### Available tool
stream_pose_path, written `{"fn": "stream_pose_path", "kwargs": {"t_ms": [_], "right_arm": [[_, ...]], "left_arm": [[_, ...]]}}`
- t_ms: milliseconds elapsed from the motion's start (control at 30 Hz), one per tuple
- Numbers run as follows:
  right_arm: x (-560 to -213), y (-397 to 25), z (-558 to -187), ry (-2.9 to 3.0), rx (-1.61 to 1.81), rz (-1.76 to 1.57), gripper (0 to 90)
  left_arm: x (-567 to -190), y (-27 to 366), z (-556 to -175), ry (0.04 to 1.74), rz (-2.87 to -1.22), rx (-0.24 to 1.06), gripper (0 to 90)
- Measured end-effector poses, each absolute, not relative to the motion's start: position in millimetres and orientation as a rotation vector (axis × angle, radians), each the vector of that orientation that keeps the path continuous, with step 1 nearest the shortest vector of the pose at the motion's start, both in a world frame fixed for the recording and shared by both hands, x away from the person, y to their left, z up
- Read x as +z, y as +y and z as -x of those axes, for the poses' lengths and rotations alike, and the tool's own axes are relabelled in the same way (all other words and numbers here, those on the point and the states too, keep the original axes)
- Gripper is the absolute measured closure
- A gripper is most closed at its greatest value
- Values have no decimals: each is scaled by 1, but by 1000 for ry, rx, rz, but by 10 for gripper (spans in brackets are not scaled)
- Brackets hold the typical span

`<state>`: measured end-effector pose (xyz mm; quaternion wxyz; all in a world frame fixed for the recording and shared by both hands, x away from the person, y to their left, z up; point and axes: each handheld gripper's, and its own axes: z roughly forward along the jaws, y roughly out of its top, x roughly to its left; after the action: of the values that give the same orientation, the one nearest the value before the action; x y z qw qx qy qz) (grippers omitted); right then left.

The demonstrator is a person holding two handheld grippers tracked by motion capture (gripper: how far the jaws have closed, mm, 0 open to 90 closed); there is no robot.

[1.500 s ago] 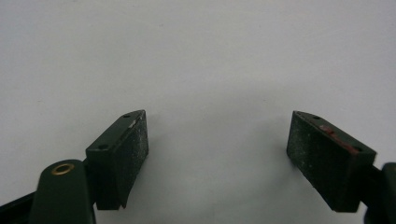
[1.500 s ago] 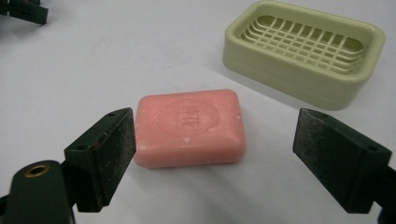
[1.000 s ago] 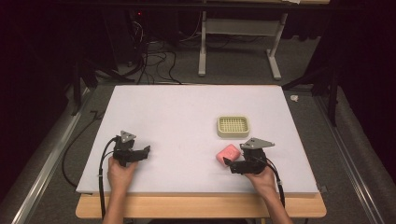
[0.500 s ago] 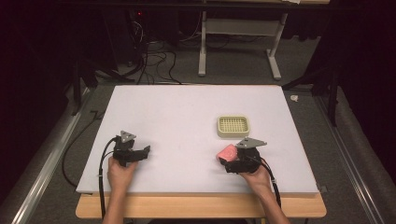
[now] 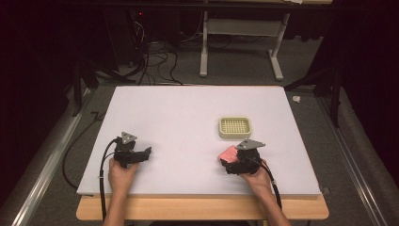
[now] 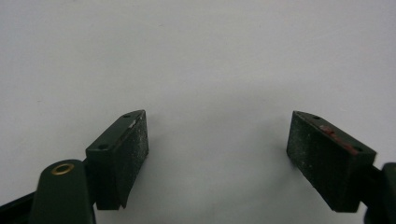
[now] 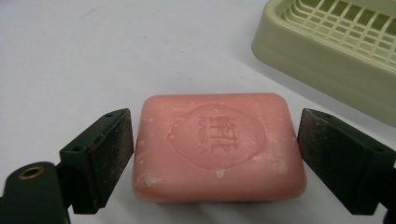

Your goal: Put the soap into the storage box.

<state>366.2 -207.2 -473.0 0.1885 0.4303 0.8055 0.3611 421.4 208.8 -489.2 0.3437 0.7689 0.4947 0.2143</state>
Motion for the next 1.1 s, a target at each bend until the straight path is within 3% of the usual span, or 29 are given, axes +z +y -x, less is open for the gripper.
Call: {"fn": "stream_pose_path", "kwargs": {"t_ms": [1100], "right_arm": [[-482,-201,-369,2311,948,-1219,139]], "left_arm": [[-489,209,-421,1285,-1998,557,214]]}}
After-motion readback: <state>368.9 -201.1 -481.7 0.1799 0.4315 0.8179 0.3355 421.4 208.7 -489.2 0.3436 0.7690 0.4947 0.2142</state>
